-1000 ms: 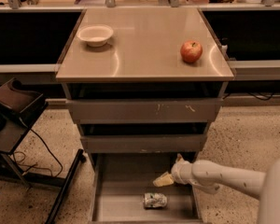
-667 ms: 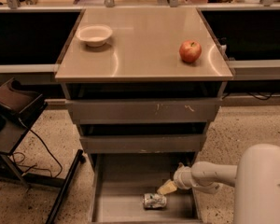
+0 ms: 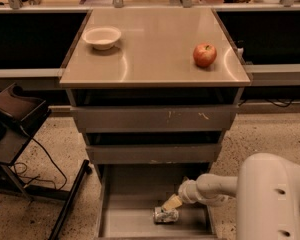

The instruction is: Pick 7up can from bottom drawer and place on counter

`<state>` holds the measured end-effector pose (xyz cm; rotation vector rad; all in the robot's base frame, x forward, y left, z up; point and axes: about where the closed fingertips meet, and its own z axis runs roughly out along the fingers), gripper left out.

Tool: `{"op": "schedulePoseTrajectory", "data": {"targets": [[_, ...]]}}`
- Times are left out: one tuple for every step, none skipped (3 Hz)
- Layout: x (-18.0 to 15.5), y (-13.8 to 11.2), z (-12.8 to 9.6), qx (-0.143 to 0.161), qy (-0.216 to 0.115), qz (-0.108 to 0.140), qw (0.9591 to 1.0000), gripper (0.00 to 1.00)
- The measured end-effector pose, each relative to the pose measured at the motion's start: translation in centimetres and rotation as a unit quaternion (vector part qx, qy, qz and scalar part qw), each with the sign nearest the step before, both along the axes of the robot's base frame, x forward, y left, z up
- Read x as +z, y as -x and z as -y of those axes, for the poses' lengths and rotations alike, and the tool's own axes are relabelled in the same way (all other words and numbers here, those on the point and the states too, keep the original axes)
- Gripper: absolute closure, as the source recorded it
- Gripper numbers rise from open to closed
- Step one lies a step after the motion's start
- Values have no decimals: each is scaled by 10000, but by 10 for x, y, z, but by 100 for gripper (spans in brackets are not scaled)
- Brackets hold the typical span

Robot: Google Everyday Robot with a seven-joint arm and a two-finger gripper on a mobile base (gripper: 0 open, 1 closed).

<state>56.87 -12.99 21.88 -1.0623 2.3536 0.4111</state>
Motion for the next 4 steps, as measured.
{"op": "schedulePoseTrajectory", "data": {"targets": [[-48,-1,-18,217,58,-133,9997,0],[-71,7,-32,790,143,-204,9966,0],[-83,17,-40,909,101,-326,9953,0],[-107,18,-38,779,101,-425,9960,0]]}}
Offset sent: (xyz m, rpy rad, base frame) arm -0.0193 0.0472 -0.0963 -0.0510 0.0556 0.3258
